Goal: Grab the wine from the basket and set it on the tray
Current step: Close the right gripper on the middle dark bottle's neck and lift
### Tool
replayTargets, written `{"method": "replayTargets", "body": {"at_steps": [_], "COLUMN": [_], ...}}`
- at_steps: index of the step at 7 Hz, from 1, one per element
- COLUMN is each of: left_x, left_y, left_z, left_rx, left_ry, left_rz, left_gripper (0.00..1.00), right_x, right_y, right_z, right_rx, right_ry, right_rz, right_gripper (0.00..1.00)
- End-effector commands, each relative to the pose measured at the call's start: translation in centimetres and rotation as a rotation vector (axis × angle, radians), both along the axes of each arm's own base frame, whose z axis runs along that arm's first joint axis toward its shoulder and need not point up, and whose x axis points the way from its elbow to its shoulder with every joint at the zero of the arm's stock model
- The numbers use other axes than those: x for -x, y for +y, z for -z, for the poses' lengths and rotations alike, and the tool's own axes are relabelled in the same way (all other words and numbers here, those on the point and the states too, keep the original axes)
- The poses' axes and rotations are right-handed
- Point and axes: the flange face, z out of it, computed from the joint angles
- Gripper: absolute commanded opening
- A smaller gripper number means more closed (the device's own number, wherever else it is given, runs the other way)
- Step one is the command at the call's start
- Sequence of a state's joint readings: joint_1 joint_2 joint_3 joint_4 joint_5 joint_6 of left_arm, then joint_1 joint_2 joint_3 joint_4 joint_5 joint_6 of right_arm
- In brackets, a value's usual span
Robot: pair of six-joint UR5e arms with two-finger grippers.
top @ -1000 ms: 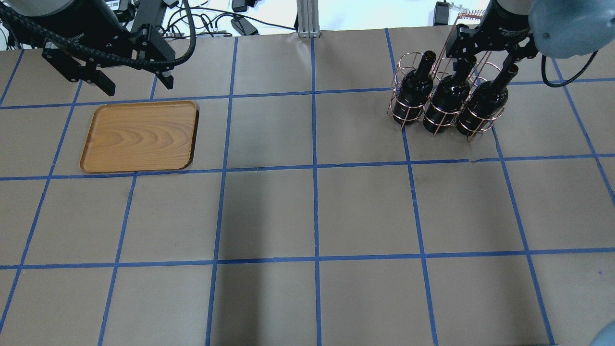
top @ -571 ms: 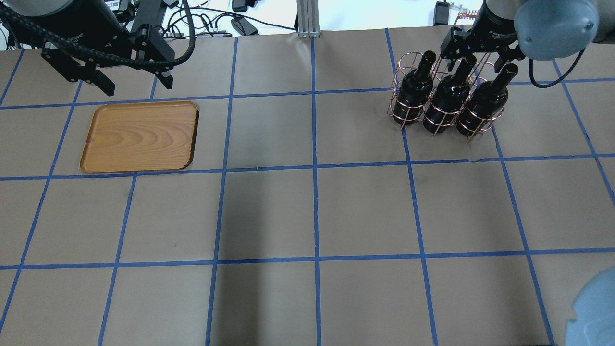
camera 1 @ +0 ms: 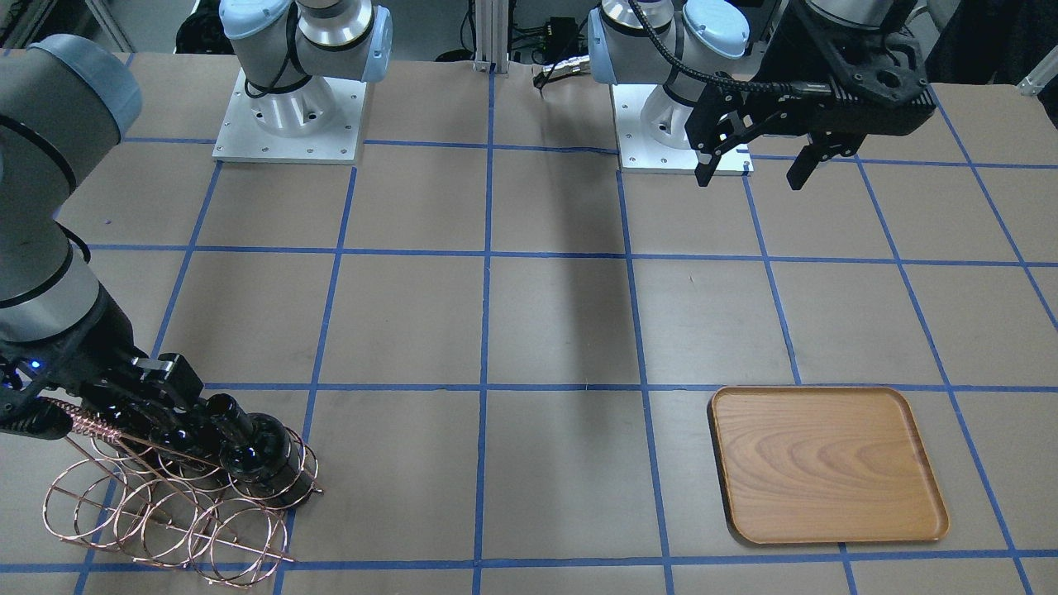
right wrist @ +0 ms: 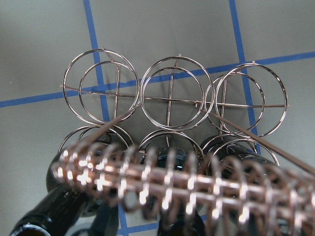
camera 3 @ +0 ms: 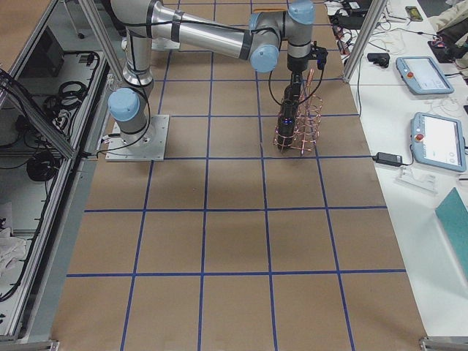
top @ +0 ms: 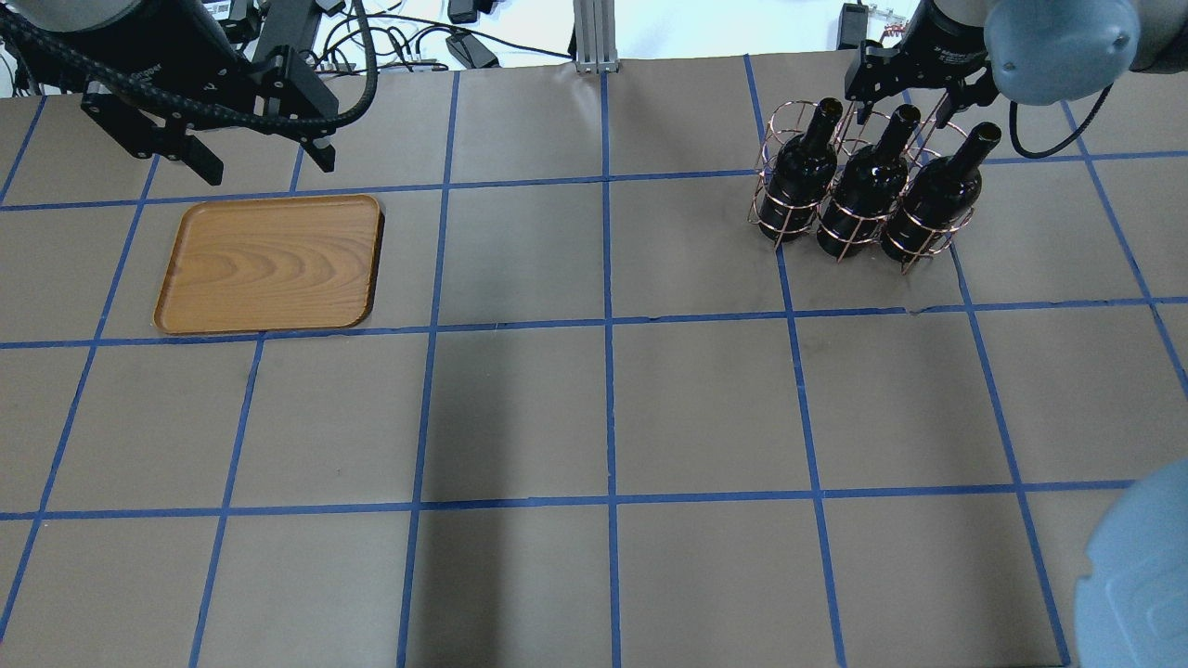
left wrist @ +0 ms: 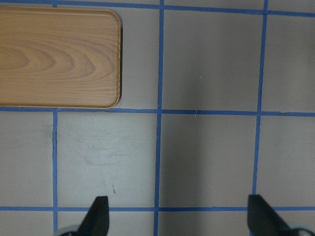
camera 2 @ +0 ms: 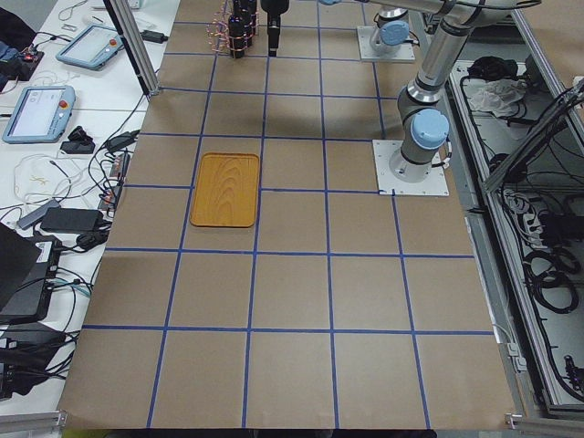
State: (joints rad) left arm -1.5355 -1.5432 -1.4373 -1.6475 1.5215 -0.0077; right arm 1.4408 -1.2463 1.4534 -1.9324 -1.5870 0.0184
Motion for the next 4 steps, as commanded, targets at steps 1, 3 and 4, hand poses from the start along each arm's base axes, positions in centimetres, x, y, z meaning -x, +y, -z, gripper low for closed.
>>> {"method": "replayTargets", "body": {"at_steps": [1,3,4], "left_x": [-0.02,-0.02,0.0], "left_y": [0.0,0.0,0.0], "left_z": [0.0,0.0,0.0], "left_rx": [0.0,0.0,0.0], "left_ry": [-0.002,-0.002,0.0], "left_rz": [0.0,0.001,0.002], "left_gripper": [1.0,1.0,1.0], "right_x": [0.03,-0.06,0.02], "right_y": [-0.08,0.16,0.19], "right_z": [0.23,0.54,0.45], "right_rx": [-0.006,-0.033,-0.032], "right_ry": [-0.001,0.0,-0.001], "right_rz": [-0.004,-0.002,-0.005], "right_gripper": [0.56,0.4,0.31]}}
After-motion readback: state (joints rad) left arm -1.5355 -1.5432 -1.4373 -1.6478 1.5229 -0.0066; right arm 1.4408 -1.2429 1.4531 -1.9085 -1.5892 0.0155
